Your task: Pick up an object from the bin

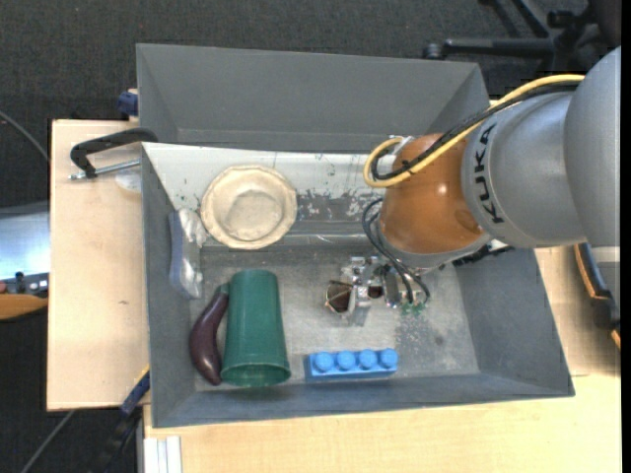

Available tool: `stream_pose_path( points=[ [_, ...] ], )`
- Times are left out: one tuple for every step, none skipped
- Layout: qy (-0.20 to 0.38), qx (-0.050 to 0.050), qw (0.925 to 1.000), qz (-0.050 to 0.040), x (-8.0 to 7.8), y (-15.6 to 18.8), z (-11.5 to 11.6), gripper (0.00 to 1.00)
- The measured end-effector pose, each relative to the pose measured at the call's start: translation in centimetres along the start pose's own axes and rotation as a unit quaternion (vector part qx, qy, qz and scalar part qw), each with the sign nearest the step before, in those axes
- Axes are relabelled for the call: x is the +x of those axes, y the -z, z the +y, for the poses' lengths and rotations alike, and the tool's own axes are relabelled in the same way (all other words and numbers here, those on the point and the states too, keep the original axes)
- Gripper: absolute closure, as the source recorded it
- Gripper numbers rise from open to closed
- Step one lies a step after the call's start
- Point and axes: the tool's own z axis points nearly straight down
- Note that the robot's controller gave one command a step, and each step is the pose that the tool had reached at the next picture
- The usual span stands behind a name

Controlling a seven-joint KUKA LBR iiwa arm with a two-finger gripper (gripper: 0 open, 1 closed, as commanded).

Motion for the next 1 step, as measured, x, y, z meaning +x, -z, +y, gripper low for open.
stream_pose_path(
  points=[
    [0.002,0.0,1.0,0.0026,0.17,2.04,0.05,1.0]
  ],
)
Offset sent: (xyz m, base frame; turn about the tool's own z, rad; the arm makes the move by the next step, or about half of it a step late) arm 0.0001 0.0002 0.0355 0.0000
